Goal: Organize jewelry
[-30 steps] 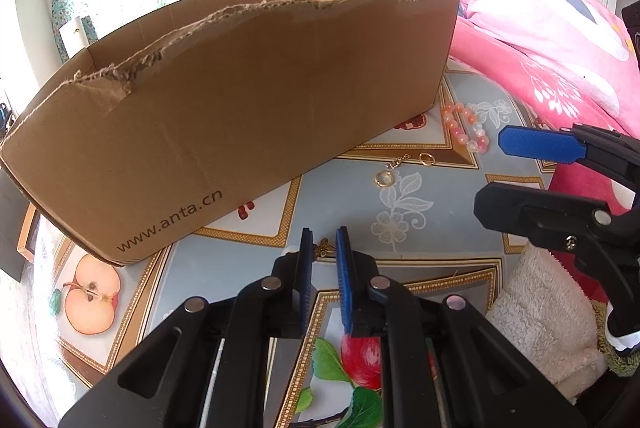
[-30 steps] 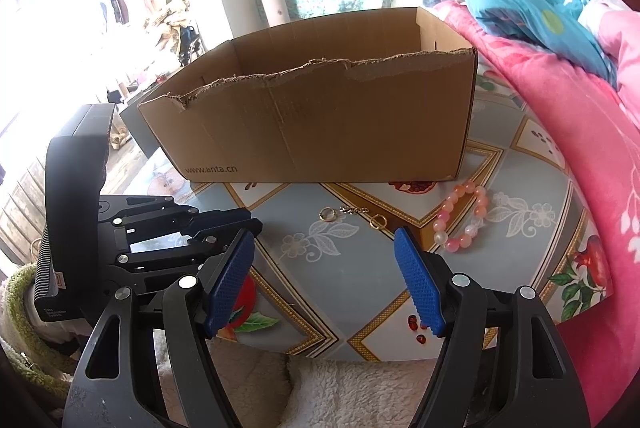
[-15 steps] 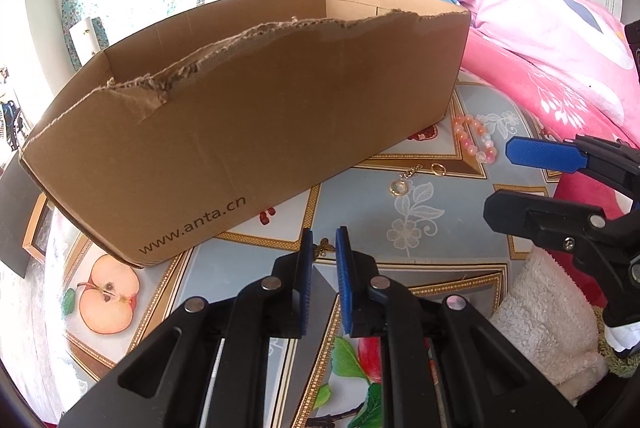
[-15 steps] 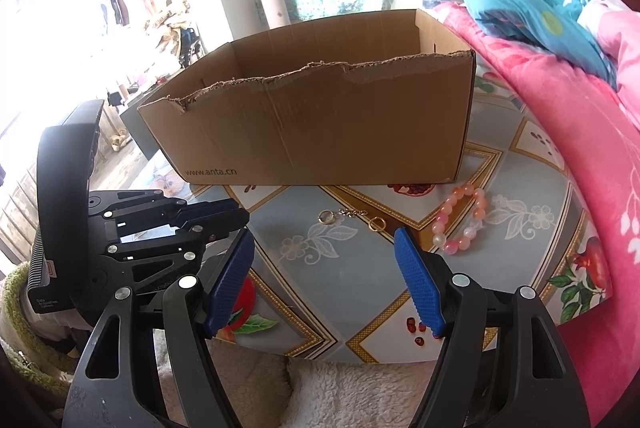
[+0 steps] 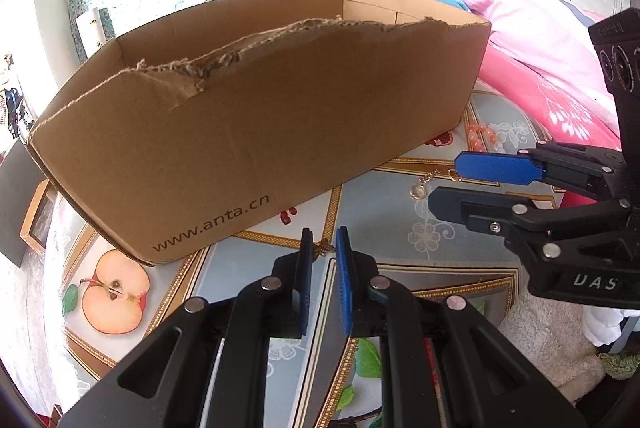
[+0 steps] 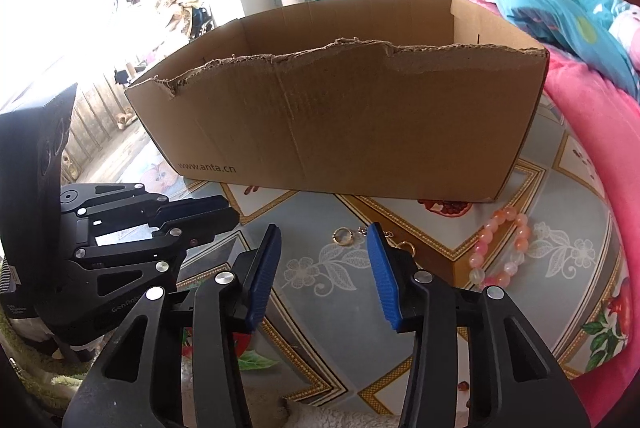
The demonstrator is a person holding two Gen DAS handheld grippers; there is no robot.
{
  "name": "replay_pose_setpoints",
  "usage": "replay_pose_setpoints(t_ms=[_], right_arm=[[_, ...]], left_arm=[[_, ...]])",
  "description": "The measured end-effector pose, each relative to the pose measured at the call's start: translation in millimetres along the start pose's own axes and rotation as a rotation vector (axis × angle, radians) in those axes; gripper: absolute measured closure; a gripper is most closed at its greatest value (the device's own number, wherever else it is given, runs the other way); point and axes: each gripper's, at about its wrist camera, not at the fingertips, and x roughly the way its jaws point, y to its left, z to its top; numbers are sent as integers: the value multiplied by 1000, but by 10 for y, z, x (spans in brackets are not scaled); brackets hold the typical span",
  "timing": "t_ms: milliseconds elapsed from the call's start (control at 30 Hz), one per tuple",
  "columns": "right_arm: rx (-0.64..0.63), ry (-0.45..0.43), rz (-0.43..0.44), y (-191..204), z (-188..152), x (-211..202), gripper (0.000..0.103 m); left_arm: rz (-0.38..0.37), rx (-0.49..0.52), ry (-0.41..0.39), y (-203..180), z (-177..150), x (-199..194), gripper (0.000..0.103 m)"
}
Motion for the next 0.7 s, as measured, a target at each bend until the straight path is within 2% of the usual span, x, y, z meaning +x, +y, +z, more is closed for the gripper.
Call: replay_pose_setpoints(t_ms=[300,700], right_arm=[[-106,46,-17,56,62,260,76],[-158,71,-56,74,84,375,84]], left_arm=[[-11,-17,0,65,6,34,92],[-33,-22,-5,86,-5,40,92]])
